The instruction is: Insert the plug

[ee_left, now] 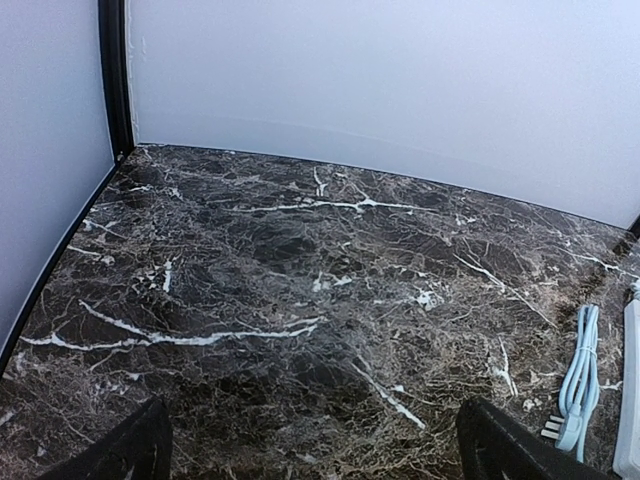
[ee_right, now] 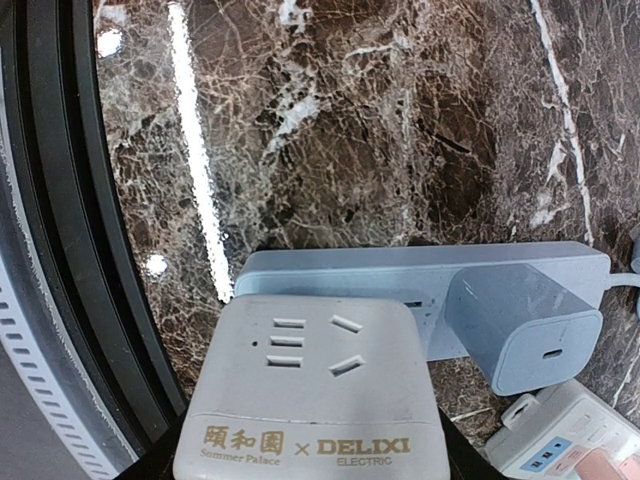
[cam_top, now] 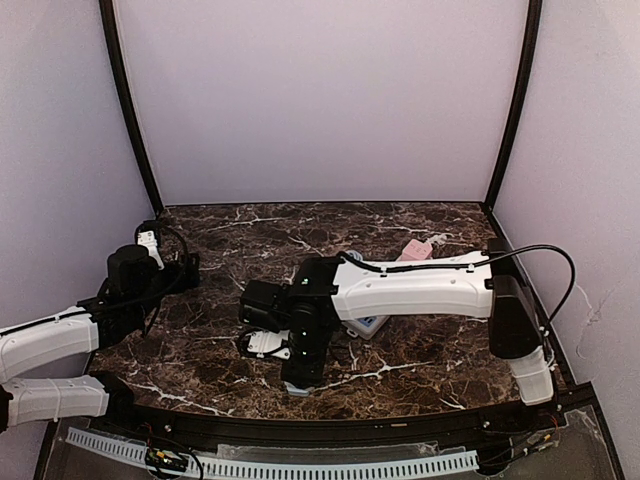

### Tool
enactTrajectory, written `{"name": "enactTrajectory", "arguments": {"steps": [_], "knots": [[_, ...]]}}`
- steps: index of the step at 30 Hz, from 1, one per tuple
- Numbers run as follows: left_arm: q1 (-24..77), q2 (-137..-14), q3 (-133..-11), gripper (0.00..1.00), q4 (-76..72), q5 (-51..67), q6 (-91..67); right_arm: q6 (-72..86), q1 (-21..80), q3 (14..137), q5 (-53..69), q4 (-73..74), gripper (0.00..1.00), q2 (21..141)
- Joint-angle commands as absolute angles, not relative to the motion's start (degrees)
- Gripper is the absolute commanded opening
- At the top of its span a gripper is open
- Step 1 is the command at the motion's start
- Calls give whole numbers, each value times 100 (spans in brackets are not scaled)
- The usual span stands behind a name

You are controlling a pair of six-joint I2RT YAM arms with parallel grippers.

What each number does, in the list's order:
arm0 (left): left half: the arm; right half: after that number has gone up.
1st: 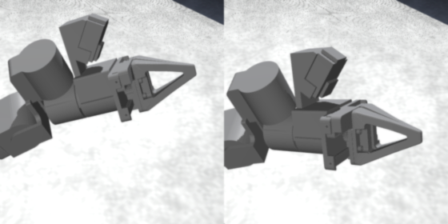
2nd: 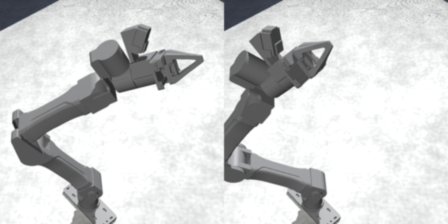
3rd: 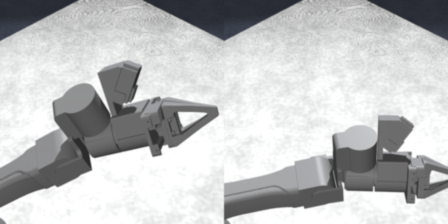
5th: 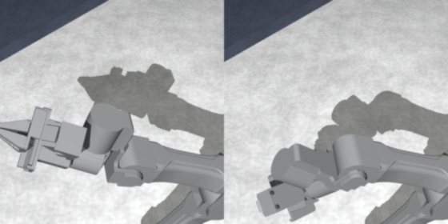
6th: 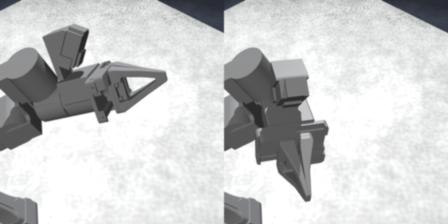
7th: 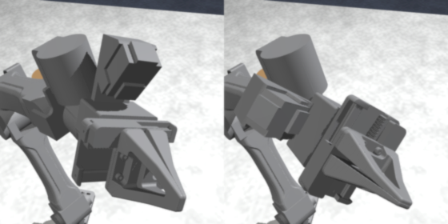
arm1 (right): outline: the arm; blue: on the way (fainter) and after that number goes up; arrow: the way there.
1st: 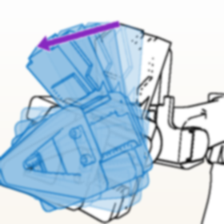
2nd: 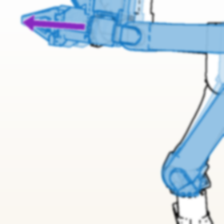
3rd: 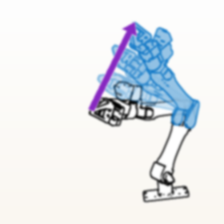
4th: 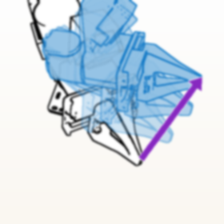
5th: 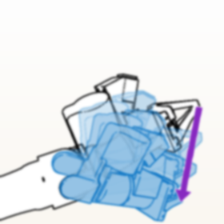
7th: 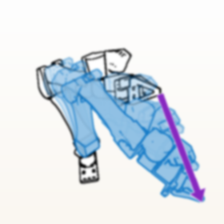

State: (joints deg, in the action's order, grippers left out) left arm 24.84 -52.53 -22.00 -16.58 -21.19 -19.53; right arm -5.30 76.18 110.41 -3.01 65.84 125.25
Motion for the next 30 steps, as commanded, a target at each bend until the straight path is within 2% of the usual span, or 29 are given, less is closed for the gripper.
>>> {"name": "enactTrajectory", "arguments": {"steps": [1,30], "knots": [[2435,-5197,-2107,99,-1717,-2040,-1916,-465,7528,11036,-382,6745,0,12934],[2433,-5194,-2089,99,-1740,-2024,-1916,-422,7277,11472,-72,6752,1,14346]]}}
